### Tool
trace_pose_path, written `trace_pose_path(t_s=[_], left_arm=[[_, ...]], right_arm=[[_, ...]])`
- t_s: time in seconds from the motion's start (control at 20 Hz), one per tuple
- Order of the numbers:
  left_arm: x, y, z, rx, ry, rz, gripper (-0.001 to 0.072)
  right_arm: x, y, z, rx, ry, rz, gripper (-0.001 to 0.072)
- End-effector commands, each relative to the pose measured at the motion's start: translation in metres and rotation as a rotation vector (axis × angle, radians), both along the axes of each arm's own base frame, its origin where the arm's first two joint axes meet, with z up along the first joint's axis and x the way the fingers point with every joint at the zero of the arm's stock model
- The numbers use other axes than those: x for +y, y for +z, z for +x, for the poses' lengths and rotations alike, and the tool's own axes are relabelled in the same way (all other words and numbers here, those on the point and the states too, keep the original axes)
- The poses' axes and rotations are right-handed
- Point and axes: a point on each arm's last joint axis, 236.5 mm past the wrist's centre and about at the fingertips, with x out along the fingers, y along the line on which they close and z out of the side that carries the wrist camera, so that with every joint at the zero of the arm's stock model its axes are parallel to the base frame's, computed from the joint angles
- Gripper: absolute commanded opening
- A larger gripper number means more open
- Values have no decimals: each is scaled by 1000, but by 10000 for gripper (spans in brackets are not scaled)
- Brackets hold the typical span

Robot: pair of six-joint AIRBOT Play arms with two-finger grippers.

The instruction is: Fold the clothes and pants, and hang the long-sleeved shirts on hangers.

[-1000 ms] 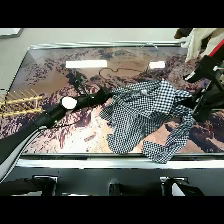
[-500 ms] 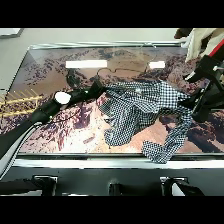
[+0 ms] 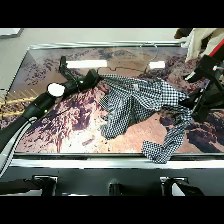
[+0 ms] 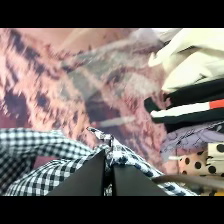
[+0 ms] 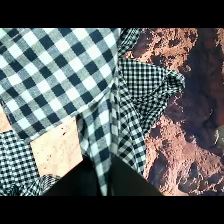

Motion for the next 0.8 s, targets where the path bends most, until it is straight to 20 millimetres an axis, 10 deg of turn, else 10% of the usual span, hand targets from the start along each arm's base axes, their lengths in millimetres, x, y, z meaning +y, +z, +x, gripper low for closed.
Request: trace_pose_path(t_s=[0.0, 0.4, 0.75], left_arm=[[-1, 15, 4, -49, -15, 14, 20], [-11, -3, -27, 20, -192, 76, 20], [14, 22, -11, -17, -163, 66, 20]], right_arm=[[-2, -2, 4, 0, -4, -2, 19], [-25, -4, 19, -43, -68, -84, 20], [-26, -9, 11, -7, -59, -95, 19]])
